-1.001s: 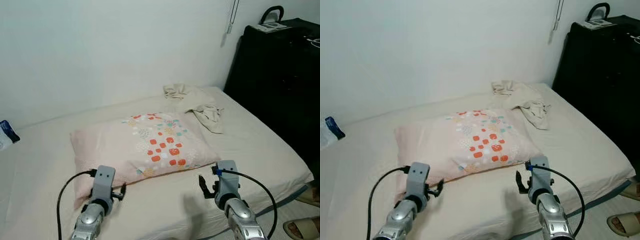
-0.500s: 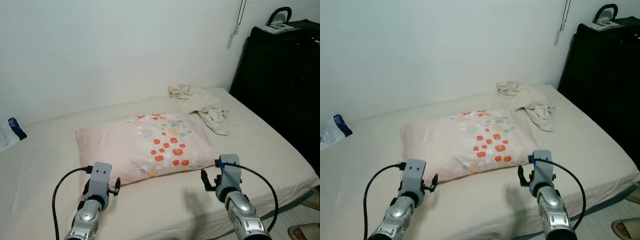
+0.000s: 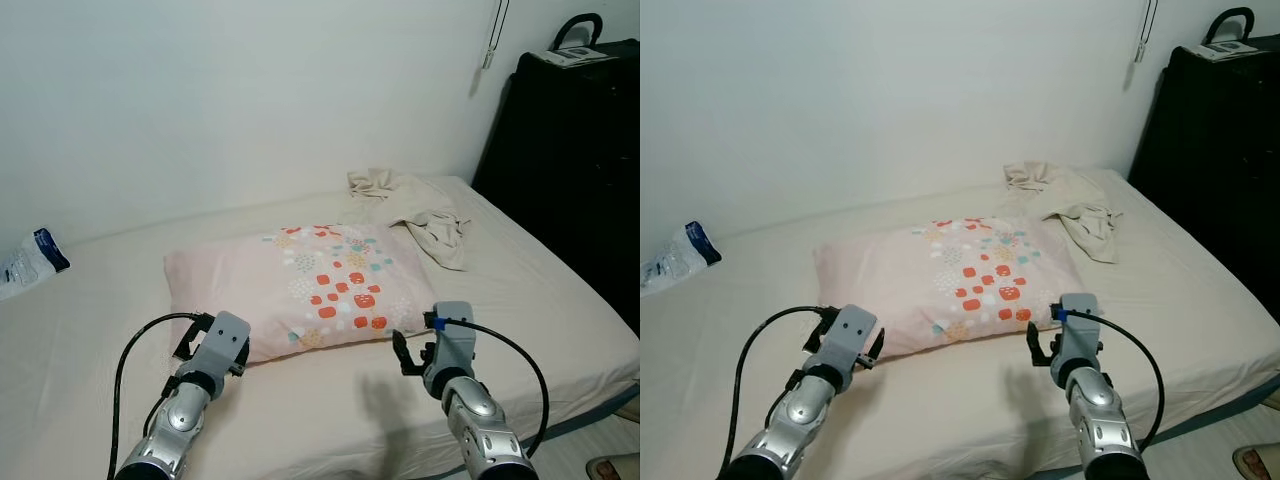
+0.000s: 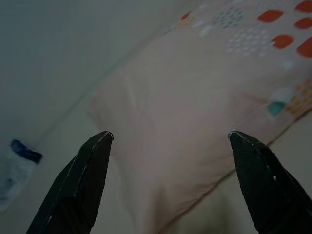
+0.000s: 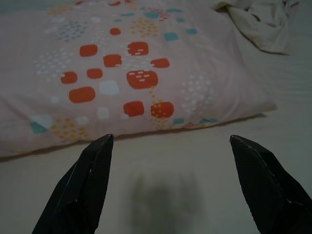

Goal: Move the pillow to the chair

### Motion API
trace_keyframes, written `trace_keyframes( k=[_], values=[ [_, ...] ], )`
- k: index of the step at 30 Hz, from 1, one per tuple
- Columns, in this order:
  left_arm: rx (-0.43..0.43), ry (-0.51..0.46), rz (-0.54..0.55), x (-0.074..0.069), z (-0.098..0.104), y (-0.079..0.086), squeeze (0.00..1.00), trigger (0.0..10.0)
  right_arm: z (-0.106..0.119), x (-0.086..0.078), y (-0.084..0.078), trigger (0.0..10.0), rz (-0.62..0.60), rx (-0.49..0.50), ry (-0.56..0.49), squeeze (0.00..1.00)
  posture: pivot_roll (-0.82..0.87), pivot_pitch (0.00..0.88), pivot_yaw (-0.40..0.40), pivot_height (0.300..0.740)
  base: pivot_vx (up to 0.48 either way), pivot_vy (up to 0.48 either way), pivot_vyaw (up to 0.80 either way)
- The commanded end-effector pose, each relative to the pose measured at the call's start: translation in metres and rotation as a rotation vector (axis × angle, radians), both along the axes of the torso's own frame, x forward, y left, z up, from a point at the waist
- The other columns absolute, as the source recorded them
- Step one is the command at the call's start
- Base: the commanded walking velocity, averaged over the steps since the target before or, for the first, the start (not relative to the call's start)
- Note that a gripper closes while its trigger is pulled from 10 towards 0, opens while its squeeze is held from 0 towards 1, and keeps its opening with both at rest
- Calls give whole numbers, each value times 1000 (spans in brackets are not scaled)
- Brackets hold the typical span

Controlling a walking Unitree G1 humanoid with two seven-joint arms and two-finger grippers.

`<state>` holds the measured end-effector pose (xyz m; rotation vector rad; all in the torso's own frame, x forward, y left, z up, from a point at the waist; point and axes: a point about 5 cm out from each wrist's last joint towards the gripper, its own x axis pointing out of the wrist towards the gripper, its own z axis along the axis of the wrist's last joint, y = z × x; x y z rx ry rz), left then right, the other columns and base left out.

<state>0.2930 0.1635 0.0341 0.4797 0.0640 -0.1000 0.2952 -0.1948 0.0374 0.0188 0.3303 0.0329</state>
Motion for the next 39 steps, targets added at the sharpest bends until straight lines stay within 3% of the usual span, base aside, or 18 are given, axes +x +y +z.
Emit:
trace_keyframes(
  k=[1, 6, 11, 22, 34, 39],
  values=[
    [44, -5, 3, -1, -1, 6, 0, 10000, -3, -3, 3, 10000, 7, 15, 16, 0, -161, 66, 66, 645, 0, 0, 0],
    [63, -14, 31, -1, 0, 8, 0, 10000, 0, -4, 3, 10000, 13, 18, -11, 0, -161, 66, 66, 630, 0, 0, 0],
    [29, -1, 51, -1, -2, 8, 0, 10000, -3, -4, 4, 10000, 16, 2, 15, 0, -163, 70, 63, 625, 0, 0, 0],
    [47, -58, -26, 7, 10, -10, 0, 10000, 0, -5, 5, 10000, 21, 19, -14, 0, -168, 72, 65, 605, 0, 0, 0],
    [194, -211, -127, 16, 33, -26, 0, 10000, 0, -7, 7, 10000, 30, 21, -18, 0, -174, 68, 72, 605, 0, 0, 0],
    [307, -333, -297, 21, 48, -54, 0, 10000, 0, -8, 9, 10000, 30, 27, -21, 0, -174, 83, 80, 605, 0, 0, 0]
  ],
)
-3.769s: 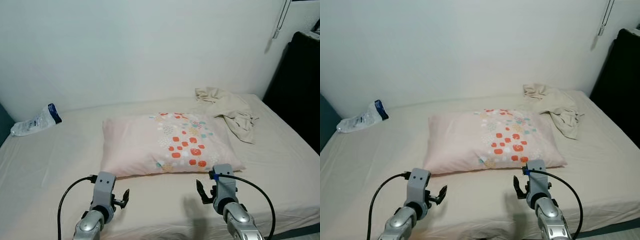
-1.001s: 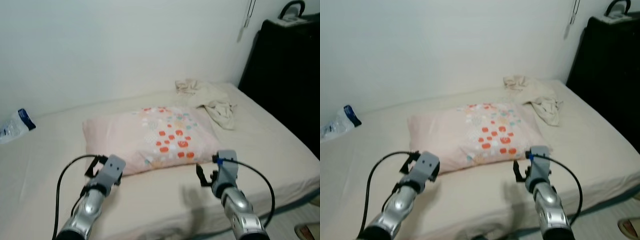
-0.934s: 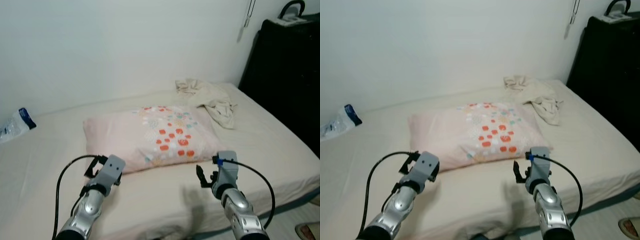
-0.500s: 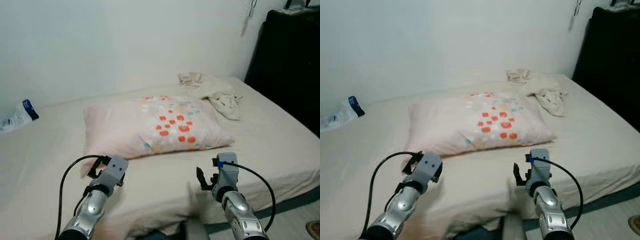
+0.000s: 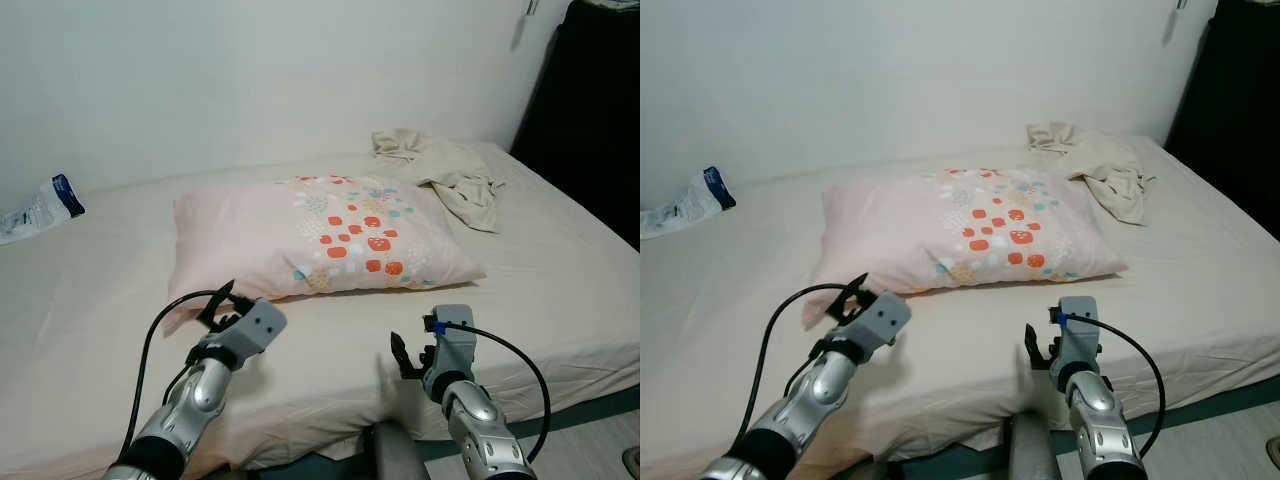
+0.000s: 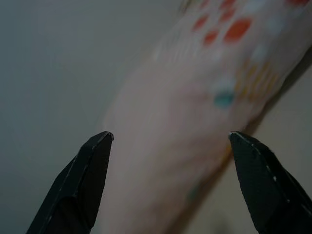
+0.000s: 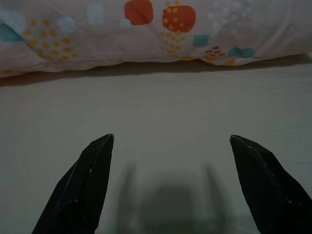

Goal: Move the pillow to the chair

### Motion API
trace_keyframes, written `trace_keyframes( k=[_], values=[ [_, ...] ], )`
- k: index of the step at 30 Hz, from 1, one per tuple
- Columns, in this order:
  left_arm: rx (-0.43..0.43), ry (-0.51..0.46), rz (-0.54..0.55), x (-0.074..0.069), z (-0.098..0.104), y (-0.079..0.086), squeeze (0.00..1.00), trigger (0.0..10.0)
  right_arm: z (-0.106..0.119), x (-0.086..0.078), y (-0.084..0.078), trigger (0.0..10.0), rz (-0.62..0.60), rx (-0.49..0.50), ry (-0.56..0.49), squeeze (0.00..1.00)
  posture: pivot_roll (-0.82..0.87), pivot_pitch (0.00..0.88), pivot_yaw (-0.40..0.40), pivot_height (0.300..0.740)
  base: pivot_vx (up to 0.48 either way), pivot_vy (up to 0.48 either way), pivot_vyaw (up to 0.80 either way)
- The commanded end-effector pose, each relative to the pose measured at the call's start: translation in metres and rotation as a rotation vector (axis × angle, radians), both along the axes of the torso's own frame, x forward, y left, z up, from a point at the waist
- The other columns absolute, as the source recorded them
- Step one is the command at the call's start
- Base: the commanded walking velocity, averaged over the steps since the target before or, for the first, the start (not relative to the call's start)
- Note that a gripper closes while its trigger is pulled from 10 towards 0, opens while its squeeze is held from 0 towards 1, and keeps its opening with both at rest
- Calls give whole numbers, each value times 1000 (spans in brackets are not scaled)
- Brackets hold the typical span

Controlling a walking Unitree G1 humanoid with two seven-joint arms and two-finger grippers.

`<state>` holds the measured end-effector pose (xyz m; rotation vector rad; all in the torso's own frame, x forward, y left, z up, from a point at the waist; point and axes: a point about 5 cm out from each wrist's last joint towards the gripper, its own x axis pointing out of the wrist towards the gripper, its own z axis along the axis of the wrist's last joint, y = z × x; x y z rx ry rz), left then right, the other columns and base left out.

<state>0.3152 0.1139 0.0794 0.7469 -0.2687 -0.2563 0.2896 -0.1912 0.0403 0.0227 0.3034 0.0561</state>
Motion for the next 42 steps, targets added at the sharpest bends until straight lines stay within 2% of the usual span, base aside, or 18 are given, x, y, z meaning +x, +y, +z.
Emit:
trace_keyframes(
  k=[1, 5, 6, 9, 13, 14, 16, 18, 19, 20, 22, 27, 28, 30, 31, 35, 38, 42],
  values=[
    [60, -43, -56, -1, 3, -4, 0, 10000, -3, -3, 6, 10000, 9, 18, 6, 0, -174, 83, 80, 605, 0, 0, 0],
    [164, -80, -110, 3, 5, -18, 0, 10000, -3, -4, 7, 10000, 7, 22, 7, 0, -176, 95, 87, 605, 0, 0, 0],
    [229, -112, -131, 8, 9, -24, 0, 10000, -3, -5, 6, 10000, -10, 18, 8, 0, -185, 111, 100, 605, 0, 0, 0],
    [273, -130, -138, 11, 11, -27, 0, 10000, -3, -6, 2, 10000, -33, 6, 10, 0, -186, 116, 104, 605, 0, 0, 0],
    [289, -134, -115, 15, 13, -23, 0, 10000, -2, -8, -15, 10000, -99, -37, 19, 0, -184, 131, 114, 605, 0, 0, 0],
    [280, -119, -68, 17, 13, -13, 0, 10000, 3, -5, -25, 10000, -120, -48, 4, 0, -183, 145, 120, 605, 0, 0, 0],
    [250, -84, 1, 19, 10, 0, 0, 10000, 11, 3, -31, 10000, -115, -32, -30, 0, -183, 151, 120, 605, 0, 0, 0],
    [193, -32, 90, 19, 5, 18, 0, 10000, 28, 16, -28, 10000, -120, 160, -130, 0, -179, 164, 120, 605, 0, 0, 0],
    [193, -32, 90, 19, 5, 18, 0, 10000, 28, 16, -28, 10000, -120, 160, -130, 0, -179, 164, 120, 605, 0, 0, 0],
    [155, 10, 184, 17, -1, 39, 0, 10000, 41, 27, -28, 10000, -133, 310, -202, 0, -163, 181, 110, 605, 0, 0, 0],
    [151, 18, 208, 16, -2, 44, 0, 10000, 44, 30, -28, 10000, -136, 337, -214, 0, -163, 181, 110, 605, 0, 0, 0],
    [69, 118, 440, -2, -19, 98, 0, 10000, 48, 42, -28, 10000, -199, 600, -245, 0, -124, 219, 96, 605, 0, 0, 0],
    [69, 118, 440, -2, -19, 98, 0, 10000, 48, 42, -28, 10000, -199, 600, -245, 0, -124, 219, 96, 605, 0, 0, 0],
    [36, 174, 525, -17, -30, 119, 0, 10000, 47, 47, -28, 10000, -222, 667, -236, 0, -114, 237, 96, 605, 0, 0, 0],
    [36, 174, 525, -17, -30, 119, 0, 10000, 47, 47, -28, 10000, -222, 667, -236, 0, -114, 237, 96, 605, 0, 0, 0],
    [53, 211, 601, -47, -41, 147, 0, 10000, 50, 58, -26, 10000, -227, 796, -237, 0, -79, 282, 92, 605, 0, 0, 0],
    [57, 204, 596, -59, -38, 152, 0, 10000, 56, 63, -23, 10000, -204, 839, -255, 0, -61, 306, 94, 605, 0, 0, 0],
    [41, 189, 537, -74, -33, 144, 0, 10000, 67, 70, -18, 10000, -131, 865, -300, 0, -45, 355, 103, 605, 0, 0, 0]
  ],
)
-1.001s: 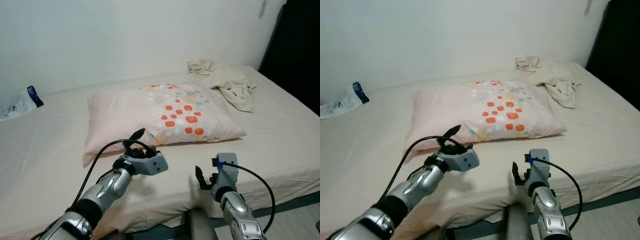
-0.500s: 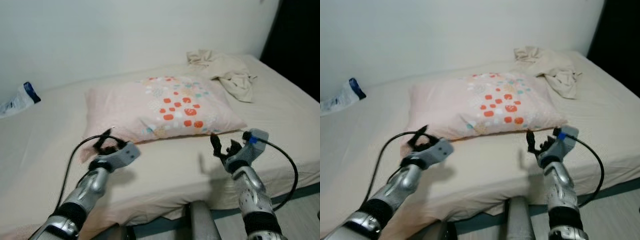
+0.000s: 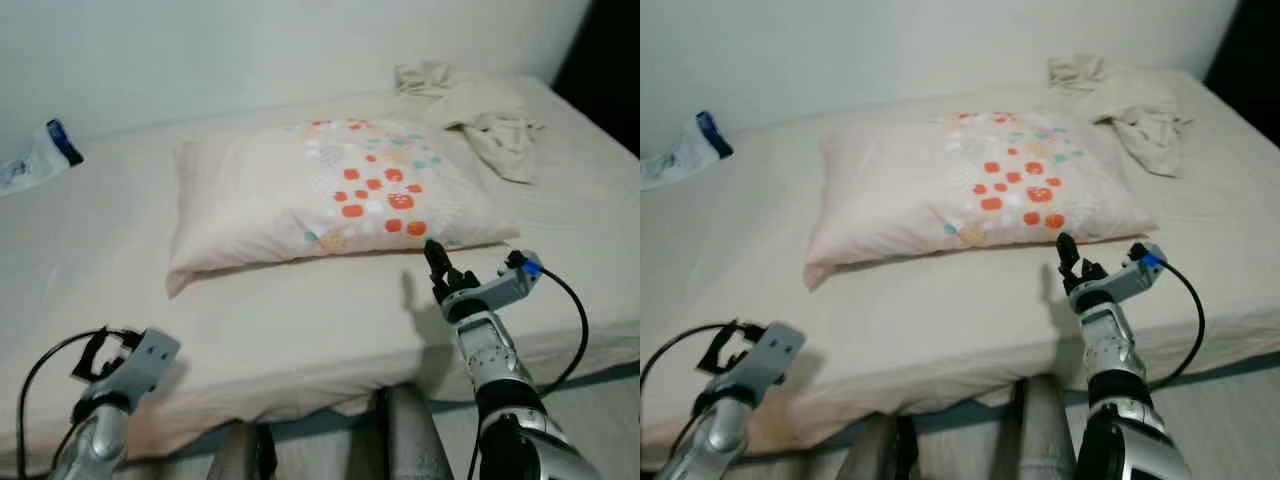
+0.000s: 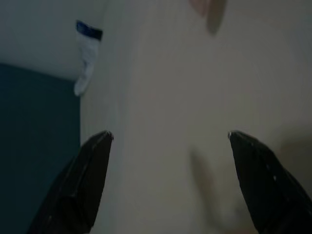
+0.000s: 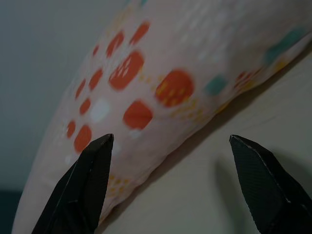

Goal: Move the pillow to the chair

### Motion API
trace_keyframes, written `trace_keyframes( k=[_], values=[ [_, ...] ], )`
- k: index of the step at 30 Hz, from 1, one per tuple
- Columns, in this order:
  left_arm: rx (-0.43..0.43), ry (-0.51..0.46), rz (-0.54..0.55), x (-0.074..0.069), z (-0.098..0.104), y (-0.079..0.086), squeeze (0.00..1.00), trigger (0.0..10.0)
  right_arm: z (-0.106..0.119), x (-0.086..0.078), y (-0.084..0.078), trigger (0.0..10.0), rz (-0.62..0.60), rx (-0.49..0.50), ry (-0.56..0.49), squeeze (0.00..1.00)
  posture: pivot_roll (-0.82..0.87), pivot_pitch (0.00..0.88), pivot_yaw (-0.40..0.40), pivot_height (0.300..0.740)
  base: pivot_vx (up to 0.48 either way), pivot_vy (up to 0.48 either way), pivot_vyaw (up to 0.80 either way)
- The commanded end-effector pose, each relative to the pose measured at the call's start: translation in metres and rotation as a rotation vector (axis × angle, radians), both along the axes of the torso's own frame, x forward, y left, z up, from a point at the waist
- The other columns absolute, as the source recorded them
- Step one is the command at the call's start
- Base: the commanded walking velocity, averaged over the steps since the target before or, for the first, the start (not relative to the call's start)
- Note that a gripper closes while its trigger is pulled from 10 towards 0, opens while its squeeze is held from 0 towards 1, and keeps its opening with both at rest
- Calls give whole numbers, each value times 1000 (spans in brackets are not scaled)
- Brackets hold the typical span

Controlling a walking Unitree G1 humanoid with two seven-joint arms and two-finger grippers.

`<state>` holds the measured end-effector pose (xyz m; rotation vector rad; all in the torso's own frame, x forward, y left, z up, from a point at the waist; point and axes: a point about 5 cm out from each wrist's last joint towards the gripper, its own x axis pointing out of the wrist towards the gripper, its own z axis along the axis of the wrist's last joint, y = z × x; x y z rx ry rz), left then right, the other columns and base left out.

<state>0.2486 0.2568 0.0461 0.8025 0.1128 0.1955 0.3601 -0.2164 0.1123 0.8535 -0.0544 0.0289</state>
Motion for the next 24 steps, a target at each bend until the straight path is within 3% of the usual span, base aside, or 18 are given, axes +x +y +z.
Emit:
trace_keyframes(
  k=[1, 5, 7, 8, 12, 18, 24],
  values=[
    [-17, 12, -36, -13, 2, -5, 0, 10000, 1, 2, 7, 10000, 49, 25, -36, 0, -38, 376, 107, 605, 0, 0, 0],
    [-44, 30, -82, -33, 5, -17, 0, 10000, 17, 6, 4, 10000, 82, 7, -119, 0, -21, 434, 116, 605, 0, 0, 0],
    [-46, 34, -88, -37, 6, -19, 0, 10000, 18, 6, 3, 10000, 84, 6, -130, 0, -21, 434, 116, 605, 0, 0, 0],
    [-50, 53, -107, -47, 8, -22, 0, 10000, 22, 6, 1, 10000, 90, 4, -152, 0, -6, 478, 124, 605, 0, 0, 0],
    [-51, 81, -139, -62, 14, -26, 0, 10000, 27, 8, -5, 10000, 63, 13, -168, 0, 25, 517, 145, 605, 0, 0, 0],
    [-35, 124, -175, -78, 27, -27, 0, 10000, 31, 14, -15, 10000, -15, -40, -77, 0, 58, 566, 167, 605, 0, 0, 0],
    [-39, 163, -192, -92, 33, -30, 0, 10000, 51, 20, -7, 10000, 37, -49, -163, 0, 74, 601, 184, 605, 0, 0, 0]
  ],
)
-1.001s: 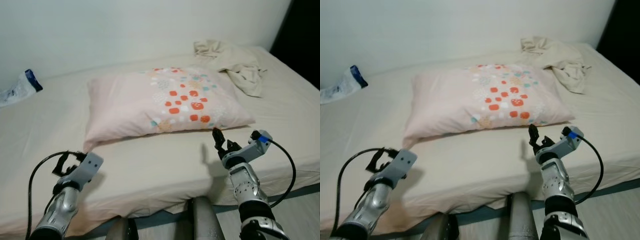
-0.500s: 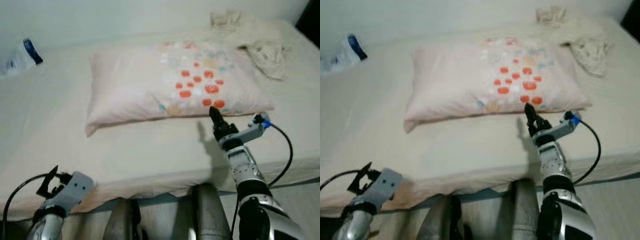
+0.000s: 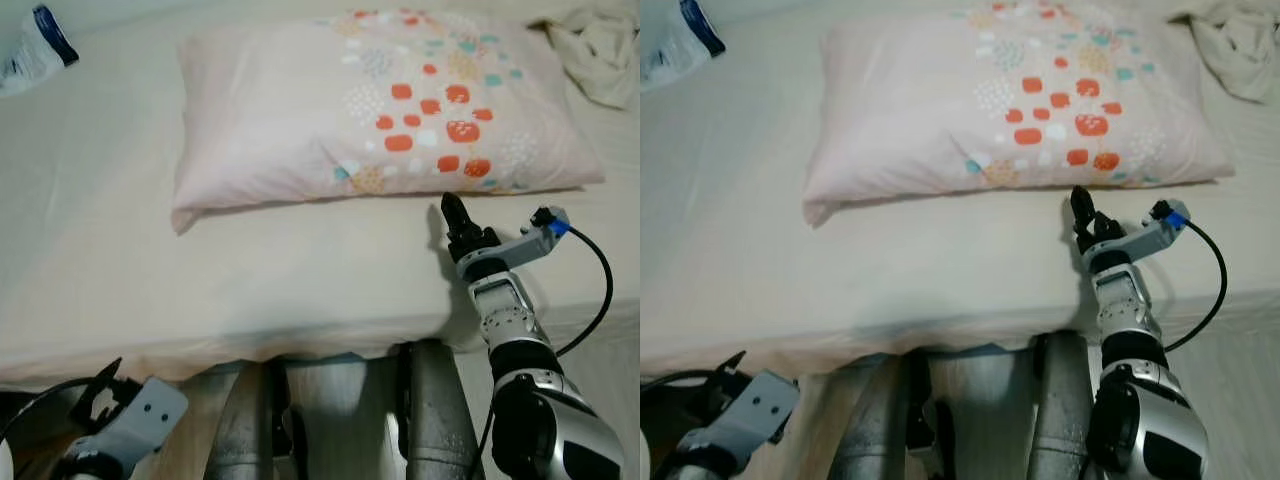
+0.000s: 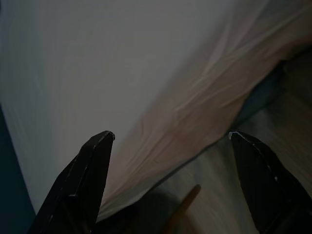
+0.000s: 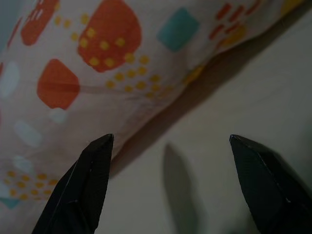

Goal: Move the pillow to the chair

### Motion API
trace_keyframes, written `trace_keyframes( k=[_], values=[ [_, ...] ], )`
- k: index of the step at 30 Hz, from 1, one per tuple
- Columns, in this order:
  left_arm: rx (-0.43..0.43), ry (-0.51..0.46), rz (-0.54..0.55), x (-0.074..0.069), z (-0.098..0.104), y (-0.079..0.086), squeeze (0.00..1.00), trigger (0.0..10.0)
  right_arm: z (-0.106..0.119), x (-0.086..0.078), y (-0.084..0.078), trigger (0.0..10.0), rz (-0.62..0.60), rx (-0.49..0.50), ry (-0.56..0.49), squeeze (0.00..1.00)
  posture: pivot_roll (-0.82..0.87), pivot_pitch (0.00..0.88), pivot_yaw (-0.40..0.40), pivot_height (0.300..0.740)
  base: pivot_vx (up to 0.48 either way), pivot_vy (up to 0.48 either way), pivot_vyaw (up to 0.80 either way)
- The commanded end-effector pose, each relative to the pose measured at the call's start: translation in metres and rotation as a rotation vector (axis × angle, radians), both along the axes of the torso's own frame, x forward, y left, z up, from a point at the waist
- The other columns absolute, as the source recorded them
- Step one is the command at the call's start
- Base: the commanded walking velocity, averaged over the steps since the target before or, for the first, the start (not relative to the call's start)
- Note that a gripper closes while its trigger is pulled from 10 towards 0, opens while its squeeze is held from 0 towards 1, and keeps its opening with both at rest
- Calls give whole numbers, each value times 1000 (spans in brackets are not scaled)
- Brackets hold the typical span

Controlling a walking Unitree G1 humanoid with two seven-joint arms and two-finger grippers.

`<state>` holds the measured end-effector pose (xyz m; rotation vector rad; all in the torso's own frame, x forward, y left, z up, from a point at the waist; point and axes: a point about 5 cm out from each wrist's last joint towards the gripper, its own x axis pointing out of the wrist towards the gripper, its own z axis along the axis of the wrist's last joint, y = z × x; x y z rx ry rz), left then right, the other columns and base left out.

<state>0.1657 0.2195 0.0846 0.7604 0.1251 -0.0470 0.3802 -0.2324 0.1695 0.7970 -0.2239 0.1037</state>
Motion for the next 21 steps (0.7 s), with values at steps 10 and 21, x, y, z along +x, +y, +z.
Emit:
trace_keyframes(
  k=[10, 21],
  values=[
    [16, 118, -2, -23, -4, 1, 0, 10000, 39, 9, 19, 10000, 127, -24, -186, 0, 92, 643, 198, 605, 0, 0, 0],
    [20, 168, -8, -38, 1, -1, 0, 10000, 87, 13, -10, 10000, 60, -60, -302, 0, 119, 668, 209, 605, 0, 0, 0]
  ],
)
